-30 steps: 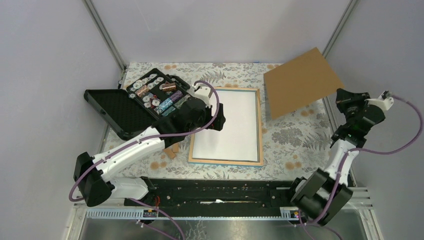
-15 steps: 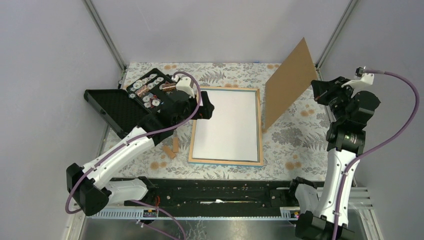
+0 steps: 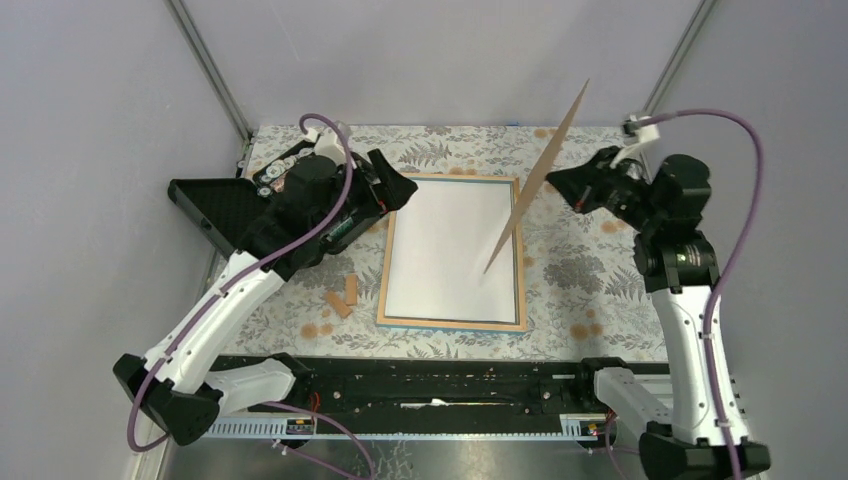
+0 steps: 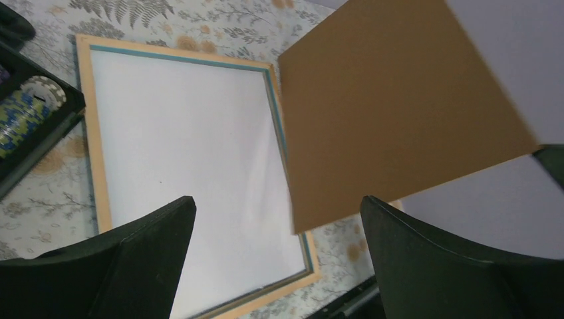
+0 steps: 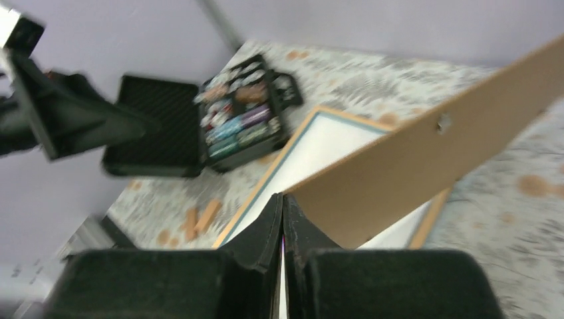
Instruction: Put the photo into the frame
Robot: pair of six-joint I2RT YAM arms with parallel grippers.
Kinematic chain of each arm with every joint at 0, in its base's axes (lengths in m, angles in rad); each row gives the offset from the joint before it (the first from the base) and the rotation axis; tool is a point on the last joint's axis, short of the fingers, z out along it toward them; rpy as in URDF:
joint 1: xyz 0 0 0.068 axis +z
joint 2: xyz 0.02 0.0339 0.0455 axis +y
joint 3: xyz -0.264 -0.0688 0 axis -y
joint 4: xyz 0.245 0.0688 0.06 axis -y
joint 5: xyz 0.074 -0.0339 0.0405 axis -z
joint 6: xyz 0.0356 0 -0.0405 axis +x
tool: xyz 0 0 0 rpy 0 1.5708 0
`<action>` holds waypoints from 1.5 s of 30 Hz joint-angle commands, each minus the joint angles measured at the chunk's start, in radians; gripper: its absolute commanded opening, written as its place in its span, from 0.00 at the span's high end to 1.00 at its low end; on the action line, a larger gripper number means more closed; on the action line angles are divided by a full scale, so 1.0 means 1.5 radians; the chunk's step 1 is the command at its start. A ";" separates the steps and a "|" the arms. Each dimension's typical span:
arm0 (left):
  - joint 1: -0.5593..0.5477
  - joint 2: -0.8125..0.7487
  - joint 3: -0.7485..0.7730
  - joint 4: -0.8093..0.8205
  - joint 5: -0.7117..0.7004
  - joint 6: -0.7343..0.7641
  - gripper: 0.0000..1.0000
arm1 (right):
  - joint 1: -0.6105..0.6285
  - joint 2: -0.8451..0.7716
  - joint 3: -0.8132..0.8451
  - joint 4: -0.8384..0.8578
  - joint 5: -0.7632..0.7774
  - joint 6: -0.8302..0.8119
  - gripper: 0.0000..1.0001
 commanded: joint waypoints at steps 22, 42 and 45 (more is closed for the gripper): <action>0.170 0.104 -0.179 0.247 0.474 -0.144 0.01 | 0.299 0.225 0.069 -0.082 0.401 0.087 0.56; -0.051 0.534 0.030 0.190 0.311 -0.024 0.09 | -0.190 0.154 -0.326 0.011 0.344 0.100 0.00; -0.053 0.576 0.040 0.225 0.385 -0.047 0.12 | -0.193 0.136 -0.364 0.048 0.337 0.112 0.00</action>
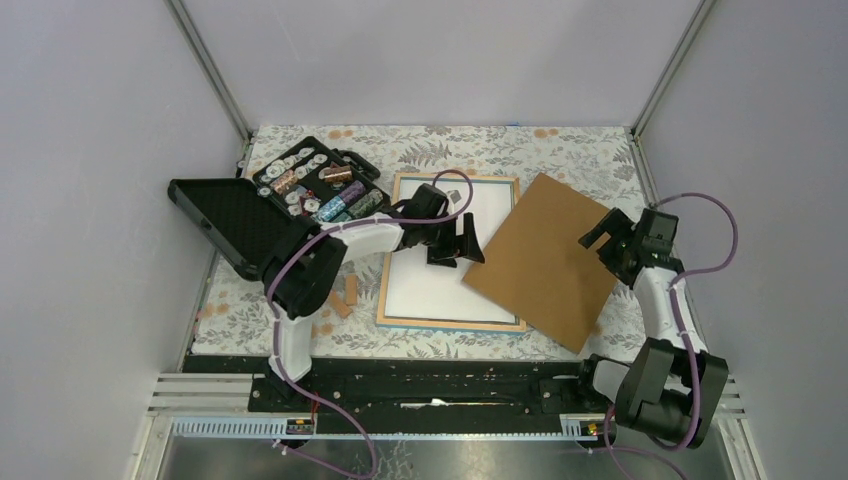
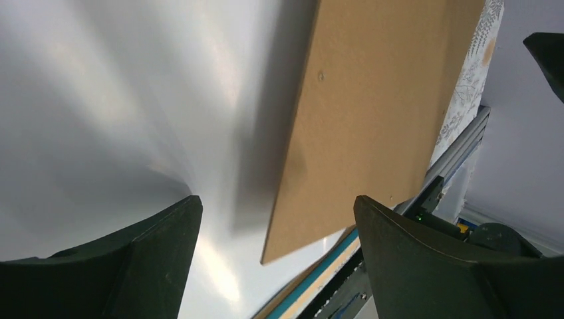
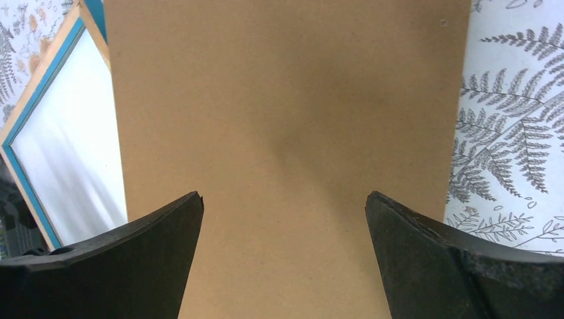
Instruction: Put the photo into the frame
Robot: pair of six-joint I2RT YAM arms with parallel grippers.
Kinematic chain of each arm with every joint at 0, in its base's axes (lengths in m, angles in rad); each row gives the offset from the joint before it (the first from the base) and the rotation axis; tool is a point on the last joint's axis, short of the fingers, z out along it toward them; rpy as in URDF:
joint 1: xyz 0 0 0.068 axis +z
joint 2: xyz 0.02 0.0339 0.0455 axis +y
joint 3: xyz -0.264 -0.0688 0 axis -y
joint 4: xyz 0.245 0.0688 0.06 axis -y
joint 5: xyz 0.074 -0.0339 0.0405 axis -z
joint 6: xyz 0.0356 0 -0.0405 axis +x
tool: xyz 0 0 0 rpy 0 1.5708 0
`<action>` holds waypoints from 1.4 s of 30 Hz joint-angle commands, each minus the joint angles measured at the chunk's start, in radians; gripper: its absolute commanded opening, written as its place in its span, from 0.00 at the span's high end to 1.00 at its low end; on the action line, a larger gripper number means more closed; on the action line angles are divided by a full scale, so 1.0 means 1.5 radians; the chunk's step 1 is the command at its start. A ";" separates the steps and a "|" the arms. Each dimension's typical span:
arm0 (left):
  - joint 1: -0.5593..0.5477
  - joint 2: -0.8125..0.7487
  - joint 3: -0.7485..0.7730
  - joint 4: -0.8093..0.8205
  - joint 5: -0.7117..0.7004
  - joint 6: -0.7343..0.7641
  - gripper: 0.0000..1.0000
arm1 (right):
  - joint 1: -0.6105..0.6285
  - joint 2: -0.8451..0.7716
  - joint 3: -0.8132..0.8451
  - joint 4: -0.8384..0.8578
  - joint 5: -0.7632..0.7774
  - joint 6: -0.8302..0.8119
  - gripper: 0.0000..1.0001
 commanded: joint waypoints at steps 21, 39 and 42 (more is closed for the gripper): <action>-0.021 0.028 -0.012 0.308 0.167 -0.164 1.00 | -0.006 -0.125 -0.055 0.064 -0.083 0.043 0.00; -0.047 -0.190 0.277 -0.191 -0.062 0.161 1.00 | 0.026 -0.138 0.213 -0.150 -0.192 0.027 0.00; -0.057 -0.205 0.278 -0.194 -0.059 0.165 1.00 | 0.029 -0.137 0.287 -0.173 -0.169 0.119 0.00</action>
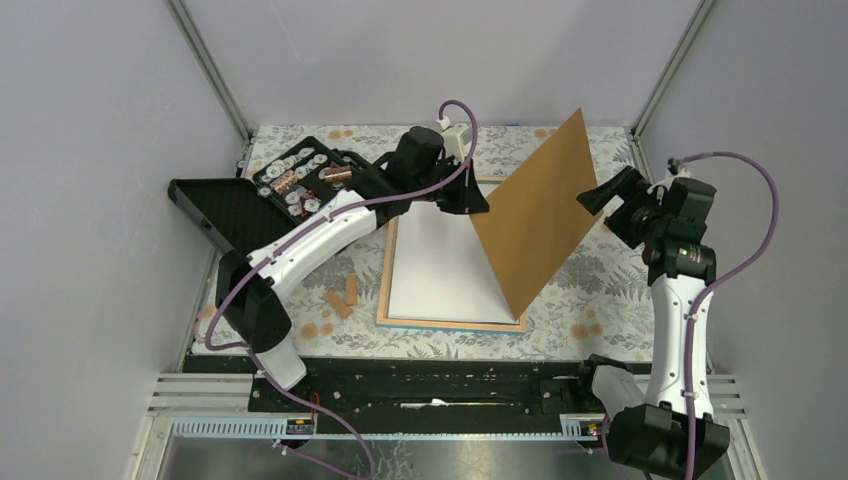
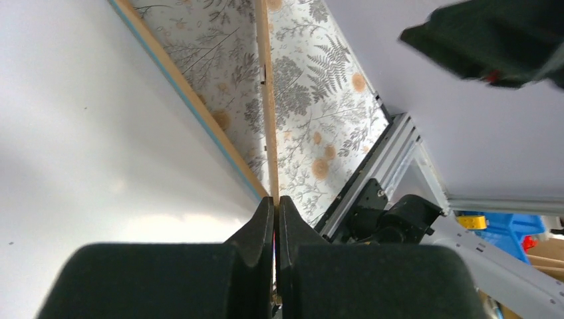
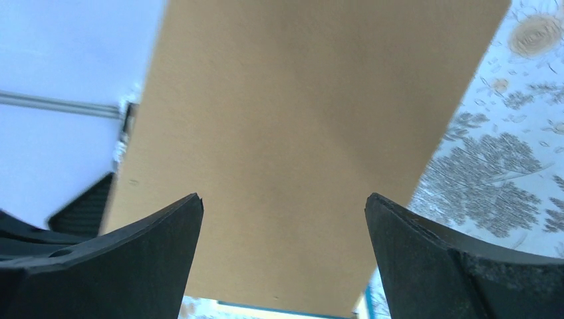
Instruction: Put the photo into the frame
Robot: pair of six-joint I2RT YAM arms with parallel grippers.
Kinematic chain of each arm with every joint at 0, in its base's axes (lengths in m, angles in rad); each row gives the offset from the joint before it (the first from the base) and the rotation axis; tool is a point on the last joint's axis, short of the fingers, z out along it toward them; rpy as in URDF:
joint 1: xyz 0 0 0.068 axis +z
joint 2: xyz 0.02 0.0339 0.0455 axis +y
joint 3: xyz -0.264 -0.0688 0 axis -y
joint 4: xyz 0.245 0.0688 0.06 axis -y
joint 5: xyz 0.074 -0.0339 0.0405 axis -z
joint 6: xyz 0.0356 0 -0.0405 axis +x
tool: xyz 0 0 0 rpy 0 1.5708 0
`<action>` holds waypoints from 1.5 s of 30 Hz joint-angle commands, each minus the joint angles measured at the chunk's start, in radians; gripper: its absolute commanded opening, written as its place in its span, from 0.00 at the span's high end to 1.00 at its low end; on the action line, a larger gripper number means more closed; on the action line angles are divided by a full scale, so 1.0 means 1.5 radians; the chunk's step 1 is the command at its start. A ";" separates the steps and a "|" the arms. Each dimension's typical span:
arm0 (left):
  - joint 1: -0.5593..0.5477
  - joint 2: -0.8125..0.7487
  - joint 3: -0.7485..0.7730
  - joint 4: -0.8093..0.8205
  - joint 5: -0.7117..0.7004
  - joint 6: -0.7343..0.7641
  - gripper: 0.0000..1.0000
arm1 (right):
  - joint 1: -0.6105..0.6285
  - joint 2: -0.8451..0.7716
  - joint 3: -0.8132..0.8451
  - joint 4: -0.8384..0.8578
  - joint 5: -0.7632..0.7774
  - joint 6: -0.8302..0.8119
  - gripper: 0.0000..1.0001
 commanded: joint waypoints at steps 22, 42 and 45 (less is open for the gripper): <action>-0.312 -0.035 0.148 -0.110 -0.414 0.136 1.00 | 0.231 0.242 0.588 -0.500 0.570 0.005 0.00; -0.371 -0.022 0.155 -0.105 -0.478 0.158 1.00 | 0.240 0.217 0.402 -0.408 0.611 0.101 0.17; -0.383 -0.010 0.171 -0.112 -0.491 0.163 1.00 | 0.242 0.203 0.386 -0.395 0.615 0.113 0.27</action>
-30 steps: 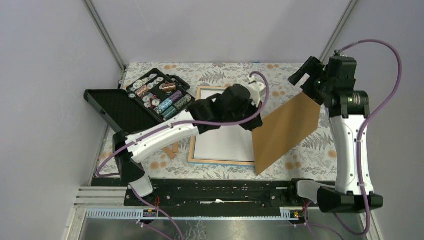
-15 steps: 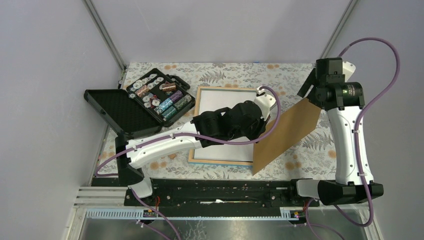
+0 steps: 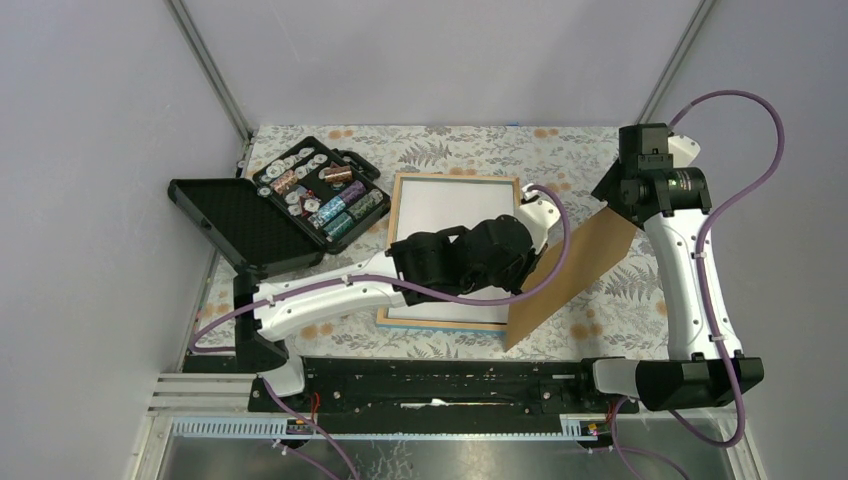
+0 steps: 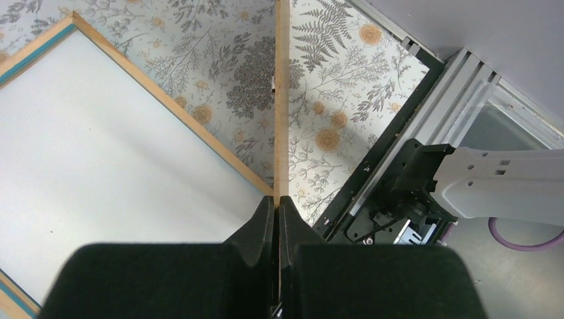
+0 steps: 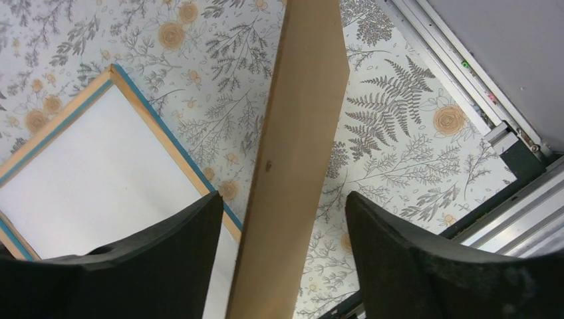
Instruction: Put the photo into the frame
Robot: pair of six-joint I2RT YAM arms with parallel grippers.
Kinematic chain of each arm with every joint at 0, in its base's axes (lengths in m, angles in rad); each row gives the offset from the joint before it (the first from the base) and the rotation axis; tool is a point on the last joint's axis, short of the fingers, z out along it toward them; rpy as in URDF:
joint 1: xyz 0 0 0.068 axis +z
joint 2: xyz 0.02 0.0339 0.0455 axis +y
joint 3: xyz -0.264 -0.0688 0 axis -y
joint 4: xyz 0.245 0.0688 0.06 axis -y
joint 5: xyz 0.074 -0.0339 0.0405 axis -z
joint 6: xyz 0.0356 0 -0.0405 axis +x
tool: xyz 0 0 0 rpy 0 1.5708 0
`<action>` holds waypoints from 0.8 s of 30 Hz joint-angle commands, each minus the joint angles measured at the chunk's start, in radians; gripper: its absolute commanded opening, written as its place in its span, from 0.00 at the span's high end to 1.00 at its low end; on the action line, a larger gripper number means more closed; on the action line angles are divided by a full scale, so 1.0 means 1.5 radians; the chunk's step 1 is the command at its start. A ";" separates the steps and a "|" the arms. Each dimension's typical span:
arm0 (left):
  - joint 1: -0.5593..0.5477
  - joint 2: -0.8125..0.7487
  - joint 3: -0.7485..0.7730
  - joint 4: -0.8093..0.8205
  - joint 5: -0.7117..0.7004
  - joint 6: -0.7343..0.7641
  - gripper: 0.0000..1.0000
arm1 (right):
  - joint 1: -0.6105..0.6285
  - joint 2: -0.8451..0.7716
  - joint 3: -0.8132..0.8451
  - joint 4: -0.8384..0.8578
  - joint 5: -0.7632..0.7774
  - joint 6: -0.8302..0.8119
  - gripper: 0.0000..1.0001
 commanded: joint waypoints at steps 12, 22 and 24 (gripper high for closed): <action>-0.040 0.059 0.135 -0.004 -0.059 0.022 0.96 | 0.014 -0.033 -0.043 0.054 0.055 0.092 0.67; -0.039 -0.022 0.098 -0.005 0.013 0.010 0.03 | 0.015 -0.083 -0.059 0.068 0.105 0.019 0.92; -0.036 -0.060 0.084 -0.005 -0.004 0.016 0.01 | 0.015 -0.090 -0.042 0.074 0.109 -0.033 0.99</action>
